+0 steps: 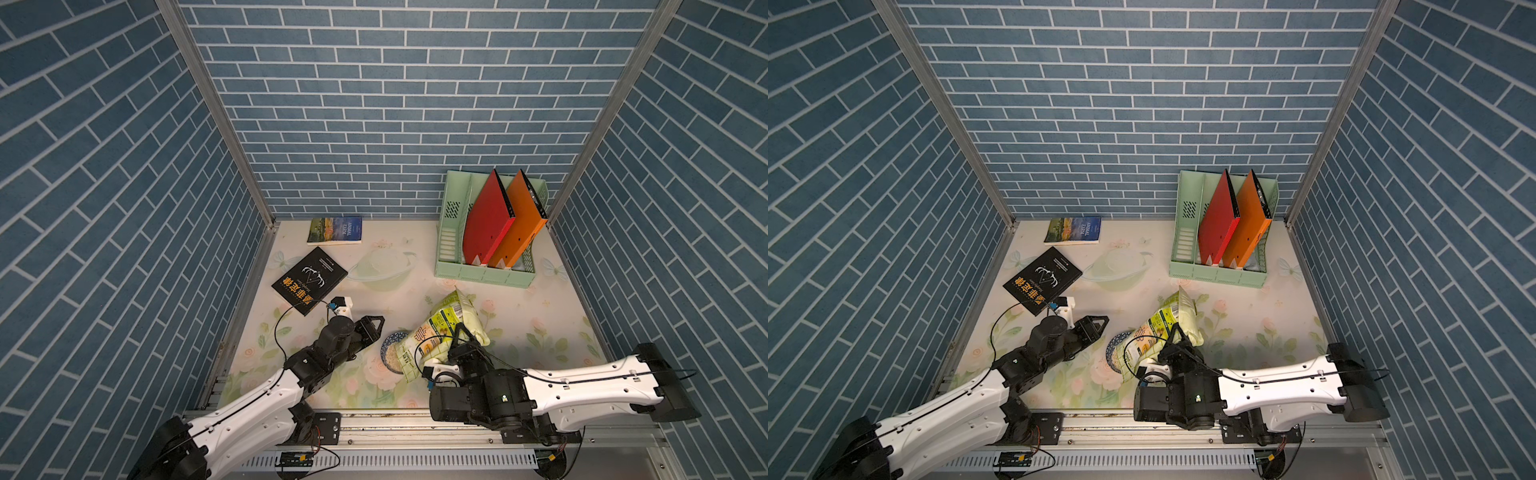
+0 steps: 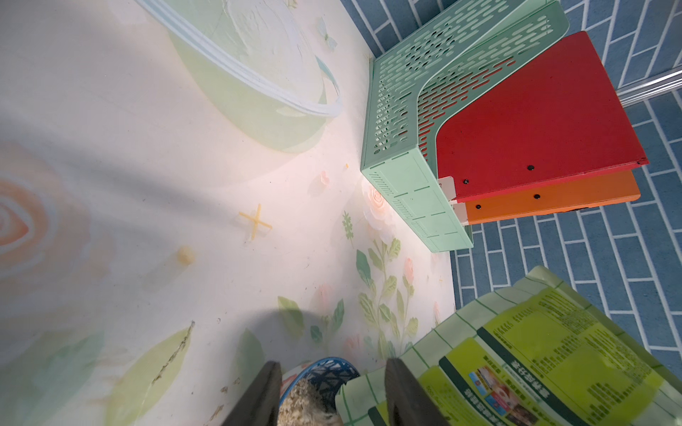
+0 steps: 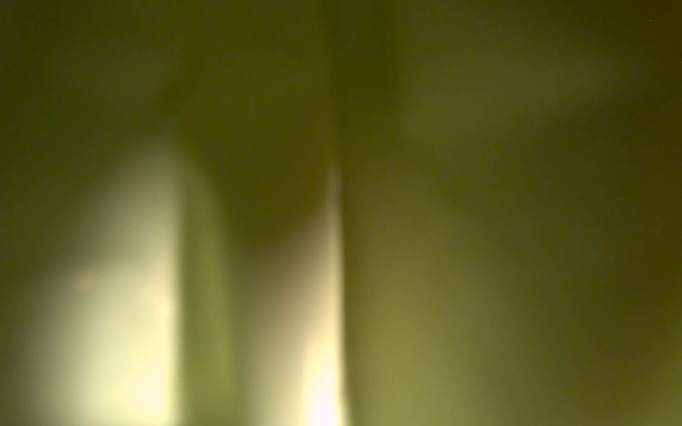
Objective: Pour the oats into the breakfast bowl
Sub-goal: Pour the oats into the bowl.
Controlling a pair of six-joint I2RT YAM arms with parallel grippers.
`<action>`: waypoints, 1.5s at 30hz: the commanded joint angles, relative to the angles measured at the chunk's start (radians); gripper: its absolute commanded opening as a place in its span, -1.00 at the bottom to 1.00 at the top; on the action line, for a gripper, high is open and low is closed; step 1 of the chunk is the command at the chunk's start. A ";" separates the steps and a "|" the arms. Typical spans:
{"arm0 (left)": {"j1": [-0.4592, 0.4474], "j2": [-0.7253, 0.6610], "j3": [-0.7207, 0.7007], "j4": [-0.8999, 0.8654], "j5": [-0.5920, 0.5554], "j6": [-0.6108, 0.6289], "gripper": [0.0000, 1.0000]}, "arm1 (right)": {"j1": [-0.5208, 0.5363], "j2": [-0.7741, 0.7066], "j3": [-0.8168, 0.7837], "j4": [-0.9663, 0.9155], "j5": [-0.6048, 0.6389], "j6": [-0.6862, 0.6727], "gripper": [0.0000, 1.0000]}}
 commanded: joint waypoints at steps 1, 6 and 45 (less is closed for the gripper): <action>-0.006 -0.010 -0.017 0.004 -0.017 0.002 0.02 | 0.004 -0.038 0.012 0.018 0.154 0.030 -1.00; -0.005 -0.010 -0.009 -0.007 -0.016 0.003 0.02 | 0.001 -0.039 0.005 0.041 0.161 0.009 -1.00; -0.006 0.004 -0.003 0.001 -0.021 -0.002 0.02 | -0.042 -0.109 -0.067 0.294 0.116 -0.172 -1.00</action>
